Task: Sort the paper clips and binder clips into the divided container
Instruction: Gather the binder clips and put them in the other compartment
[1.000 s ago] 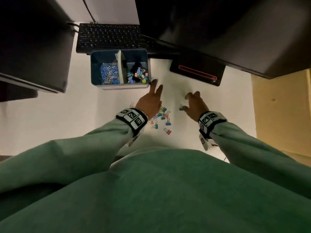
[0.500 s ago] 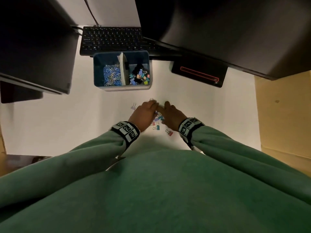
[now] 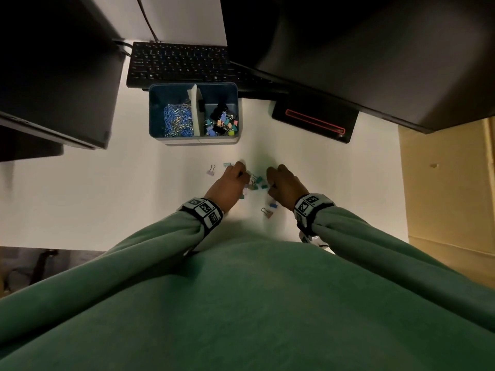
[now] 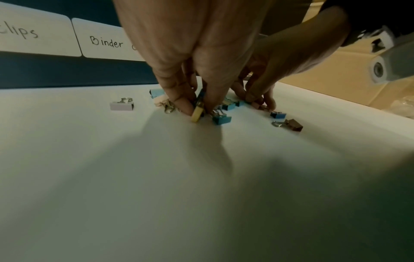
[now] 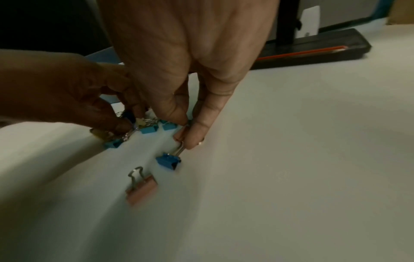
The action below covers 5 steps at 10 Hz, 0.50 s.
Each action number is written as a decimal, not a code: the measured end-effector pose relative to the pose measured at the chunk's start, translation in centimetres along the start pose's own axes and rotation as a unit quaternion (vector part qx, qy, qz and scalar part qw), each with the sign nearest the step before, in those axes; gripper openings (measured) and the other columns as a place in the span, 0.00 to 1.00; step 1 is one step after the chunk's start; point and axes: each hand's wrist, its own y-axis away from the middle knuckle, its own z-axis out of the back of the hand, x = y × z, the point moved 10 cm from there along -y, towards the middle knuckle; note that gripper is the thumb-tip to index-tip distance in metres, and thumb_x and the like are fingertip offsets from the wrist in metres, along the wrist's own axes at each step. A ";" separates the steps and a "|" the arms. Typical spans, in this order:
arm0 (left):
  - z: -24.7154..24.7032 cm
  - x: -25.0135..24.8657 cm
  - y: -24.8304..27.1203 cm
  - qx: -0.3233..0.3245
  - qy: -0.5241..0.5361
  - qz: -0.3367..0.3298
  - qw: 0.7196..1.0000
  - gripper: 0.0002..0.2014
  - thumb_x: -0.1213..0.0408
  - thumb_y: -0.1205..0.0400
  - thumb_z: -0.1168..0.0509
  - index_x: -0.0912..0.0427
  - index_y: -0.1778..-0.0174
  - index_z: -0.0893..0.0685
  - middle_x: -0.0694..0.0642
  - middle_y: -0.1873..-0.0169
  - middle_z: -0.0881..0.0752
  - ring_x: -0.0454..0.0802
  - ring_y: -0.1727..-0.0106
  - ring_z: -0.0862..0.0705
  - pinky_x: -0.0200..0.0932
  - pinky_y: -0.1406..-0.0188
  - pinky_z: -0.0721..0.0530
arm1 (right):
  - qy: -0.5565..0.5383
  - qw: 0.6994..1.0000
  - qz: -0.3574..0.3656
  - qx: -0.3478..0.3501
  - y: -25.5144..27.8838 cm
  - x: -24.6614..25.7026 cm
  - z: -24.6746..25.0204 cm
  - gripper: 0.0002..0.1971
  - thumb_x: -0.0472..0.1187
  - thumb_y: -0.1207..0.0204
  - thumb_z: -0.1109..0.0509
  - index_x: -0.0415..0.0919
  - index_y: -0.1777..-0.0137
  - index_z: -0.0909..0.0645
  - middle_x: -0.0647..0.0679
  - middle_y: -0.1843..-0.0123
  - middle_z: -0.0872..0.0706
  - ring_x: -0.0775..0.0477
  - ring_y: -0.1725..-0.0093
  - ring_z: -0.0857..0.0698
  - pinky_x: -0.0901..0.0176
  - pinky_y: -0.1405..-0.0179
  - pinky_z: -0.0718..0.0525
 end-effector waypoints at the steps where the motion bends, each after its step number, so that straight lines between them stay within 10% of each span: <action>1: 0.4 0.3 -0.1 0.018 0.021 0.030 0.999 0.09 0.71 0.16 0.45 0.64 0.43 0.23 0.62 0.38 0.28 0.61 0.42 0.25 0.59 0.44 0.21 | -0.034 0.999 0.001 -0.025 0.4 -0.5 0.7 0.09 0.35 0.26 0.34 0.38 0.47 0.27 0.43 0.51 0.29 0.38 0.61 0.21 0.51 0.62 0.24; 3: 2.7 0.2 -0.2 -0.044 0.060 0.014 0.997 0.06 0.71 0.18 0.40 0.66 0.50 0.19 0.65 0.45 0.22 0.60 0.47 0.21 0.53 0.46 0.19 | 0.108 0.994 0.009 0.025 1.9 -1.0 -0.5 0.43 0.54 0.36 0.20 0.49 0.25 0.40 0.40 0.35 0.34 0.37 0.45 0.22 0.41 0.52 0.14; 5: 9.7 1.0 0.2 -0.161 0.189 0.053 0.967 0.05 0.73 0.19 0.36 0.63 0.58 0.16 0.58 0.52 0.20 0.49 0.59 0.19 0.41 0.53 0.14 | 0.074 0.997 0.008 0.031 1.4 0.0 -1.4 0.32 0.47 0.30 0.22 0.40 0.31 0.33 0.37 0.39 0.32 0.33 0.49 0.19 0.39 0.48 0.15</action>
